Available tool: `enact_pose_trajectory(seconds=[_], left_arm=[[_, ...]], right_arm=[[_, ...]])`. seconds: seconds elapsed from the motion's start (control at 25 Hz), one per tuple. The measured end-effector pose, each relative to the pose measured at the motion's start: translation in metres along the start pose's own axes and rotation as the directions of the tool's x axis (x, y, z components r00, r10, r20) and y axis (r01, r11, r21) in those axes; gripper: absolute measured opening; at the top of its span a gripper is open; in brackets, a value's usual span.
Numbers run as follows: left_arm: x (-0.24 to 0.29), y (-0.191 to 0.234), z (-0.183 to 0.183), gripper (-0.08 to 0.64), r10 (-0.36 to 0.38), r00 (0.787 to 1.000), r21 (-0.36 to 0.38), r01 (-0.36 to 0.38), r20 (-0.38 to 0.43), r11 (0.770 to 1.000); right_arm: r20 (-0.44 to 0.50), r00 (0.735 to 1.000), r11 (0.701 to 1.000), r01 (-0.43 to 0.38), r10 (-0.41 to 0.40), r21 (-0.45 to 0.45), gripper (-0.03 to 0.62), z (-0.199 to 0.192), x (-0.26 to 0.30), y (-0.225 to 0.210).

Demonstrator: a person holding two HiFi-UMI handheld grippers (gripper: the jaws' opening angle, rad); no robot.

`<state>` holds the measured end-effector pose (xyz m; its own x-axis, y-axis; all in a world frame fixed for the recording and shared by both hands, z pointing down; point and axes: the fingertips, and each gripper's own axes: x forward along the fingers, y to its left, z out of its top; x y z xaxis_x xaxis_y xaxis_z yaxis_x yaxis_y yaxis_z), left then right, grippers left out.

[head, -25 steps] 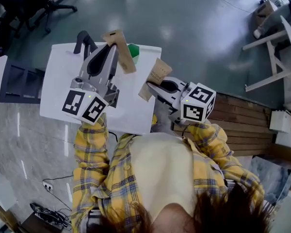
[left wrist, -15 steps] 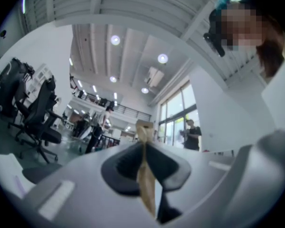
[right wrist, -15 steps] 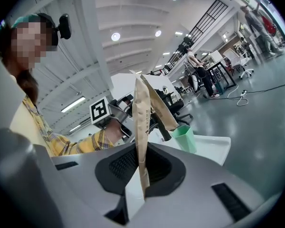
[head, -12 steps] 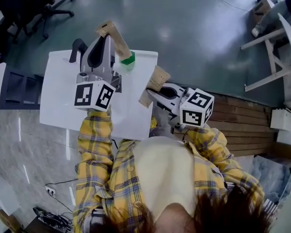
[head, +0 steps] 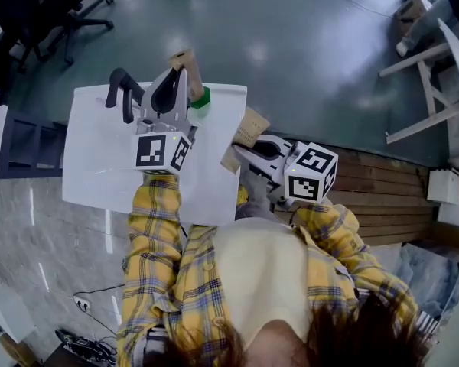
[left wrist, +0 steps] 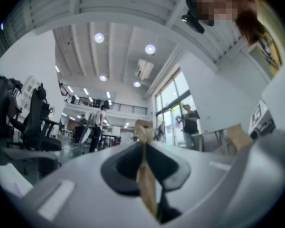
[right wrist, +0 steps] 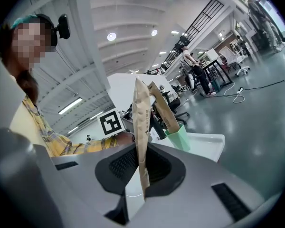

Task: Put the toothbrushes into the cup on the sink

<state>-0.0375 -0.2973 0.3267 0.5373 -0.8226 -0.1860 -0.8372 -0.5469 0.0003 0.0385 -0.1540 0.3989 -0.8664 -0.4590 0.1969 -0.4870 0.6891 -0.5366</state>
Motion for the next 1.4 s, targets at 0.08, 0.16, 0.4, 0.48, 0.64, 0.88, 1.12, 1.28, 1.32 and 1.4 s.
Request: enact_pose_trajectory(seconds=[0.08,0.16,0.4,0.48,0.64,0.88,1.12,1.28,1.32,1.4], left_arm=[[0.001,0.0,-0.008,0.034,0.004,1.0,0.001,-0.004,-0.01,1.0],[0.003,-0.002,-0.014,0.034,0.002,1.0,0.021,-0.001,-0.025,1.0],[0.004,-0.005,-0.033,0.034,-0.004,0.996,0.08,0.011,-0.09,0.997],[0.004,-0.005,-0.037,0.035,-0.003,0.994,0.095,0.014,-0.11,0.995],[0.002,-0.008,-0.043,0.048,-0.006,0.991,0.105,0.02,-0.132,0.994],[0.0,-0.011,-0.046,0.11,-0.01,0.989,0.089,0.024,-0.15,0.996],[-0.008,-0.007,-0.052,0.129,-0.003,0.984,0.045,0.011,-0.179,0.999],[-0.01,-0.006,-0.06,0.153,-0.018,0.976,0.003,0.019,-0.215,1.0],[-0.01,-0.008,-0.061,0.155,-0.018,0.975,0.001,0.019,-0.221,1.0],[-0.01,-0.013,-0.062,0.156,-0.016,0.974,-0.004,0.016,-0.225,1.0]], right_arm=[[-0.004,1.0,1.0,-0.002,0.002,0.002,0.032,-0.001,0.0,-0.001],[-0.006,1.0,1.0,-0.004,0.004,0.002,0.032,-0.002,0.002,-0.001],[-0.006,1.0,1.0,0.0,0.0,0.005,0.032,-0.003,0.002,-0.004],[-0.007,1.0,1.0,0.001,-0.001,0.006,0.032,-0.002,0.002,-0.004],[-0.009,1.0,1.0,-0.001,0.001,0.009,0.032,-0.002,0.002,-0.004],[-0.011,1.0,1.0,-0.009,0.009,0.007,0.032,-0.003,0.002,-0.002],[-0.014,1.0,1.0,-0.017,0.018,0.004,0.032,-0.003,0.002,0.0],[-0.015,1.0,1.0,-0.025,0.025,0.0,0.032,-0.002,0.002,0.001],[-0.015,1.0,1.0,-0.027,0.027,-0.001,0.032,-0.002,0.0,0.001],[-0.014,0.999,1.0,-0.03,0.03,-0.003,0.032,-0.002,-0.005,0.001]])
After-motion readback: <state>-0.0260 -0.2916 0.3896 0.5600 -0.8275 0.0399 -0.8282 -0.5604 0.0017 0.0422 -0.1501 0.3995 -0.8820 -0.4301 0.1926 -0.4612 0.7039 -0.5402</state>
